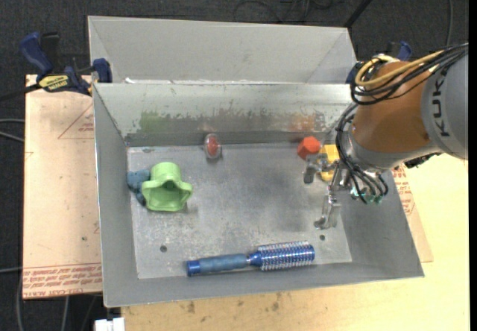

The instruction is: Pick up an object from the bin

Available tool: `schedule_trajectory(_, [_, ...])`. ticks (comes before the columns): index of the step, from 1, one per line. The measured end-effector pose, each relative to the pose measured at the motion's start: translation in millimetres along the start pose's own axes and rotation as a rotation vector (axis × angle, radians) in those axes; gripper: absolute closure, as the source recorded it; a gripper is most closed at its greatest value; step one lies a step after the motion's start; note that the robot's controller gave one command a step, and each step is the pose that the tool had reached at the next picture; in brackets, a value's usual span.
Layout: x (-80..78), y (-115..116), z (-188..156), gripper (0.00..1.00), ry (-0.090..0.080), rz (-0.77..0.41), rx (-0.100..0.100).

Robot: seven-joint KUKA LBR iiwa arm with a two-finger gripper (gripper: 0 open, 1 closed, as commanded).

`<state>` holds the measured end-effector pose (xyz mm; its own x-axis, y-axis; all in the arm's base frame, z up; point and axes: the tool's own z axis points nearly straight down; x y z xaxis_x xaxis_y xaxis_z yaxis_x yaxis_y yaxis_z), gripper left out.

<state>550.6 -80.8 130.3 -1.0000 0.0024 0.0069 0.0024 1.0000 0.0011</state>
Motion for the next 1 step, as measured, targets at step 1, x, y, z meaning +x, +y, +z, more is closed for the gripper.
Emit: schedule_trajectory(1, [58.5,58.2,23.6,0.0,-0.002,-0.045,-0.003])
